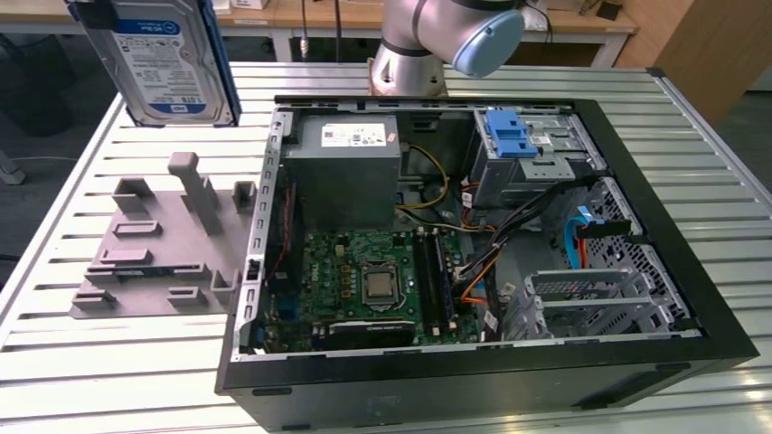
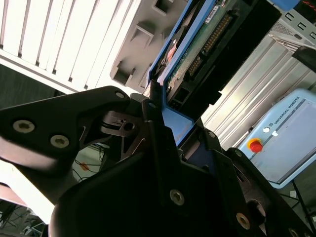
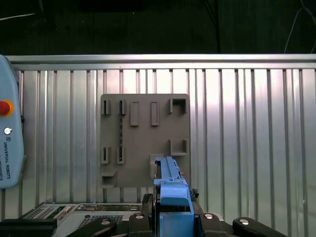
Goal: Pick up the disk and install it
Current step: 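Pick up the disk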
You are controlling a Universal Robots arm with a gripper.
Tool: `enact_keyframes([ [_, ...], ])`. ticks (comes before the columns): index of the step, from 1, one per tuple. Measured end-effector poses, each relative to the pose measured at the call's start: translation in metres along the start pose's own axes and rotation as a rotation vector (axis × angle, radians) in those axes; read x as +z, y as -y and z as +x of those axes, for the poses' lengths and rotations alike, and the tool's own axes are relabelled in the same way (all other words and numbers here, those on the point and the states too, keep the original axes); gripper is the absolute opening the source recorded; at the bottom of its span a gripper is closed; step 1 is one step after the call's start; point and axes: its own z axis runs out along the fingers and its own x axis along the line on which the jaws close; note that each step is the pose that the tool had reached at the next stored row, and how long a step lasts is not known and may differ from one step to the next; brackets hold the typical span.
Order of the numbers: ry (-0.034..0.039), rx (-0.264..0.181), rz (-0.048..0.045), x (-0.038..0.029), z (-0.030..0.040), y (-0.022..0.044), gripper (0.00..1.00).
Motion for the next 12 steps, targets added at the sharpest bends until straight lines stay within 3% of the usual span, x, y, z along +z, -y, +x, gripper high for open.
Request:
enact_keyframes([
  [12,0.0,0.0,0.0001,0.0001,0.0001,0.0035,0.36],
])
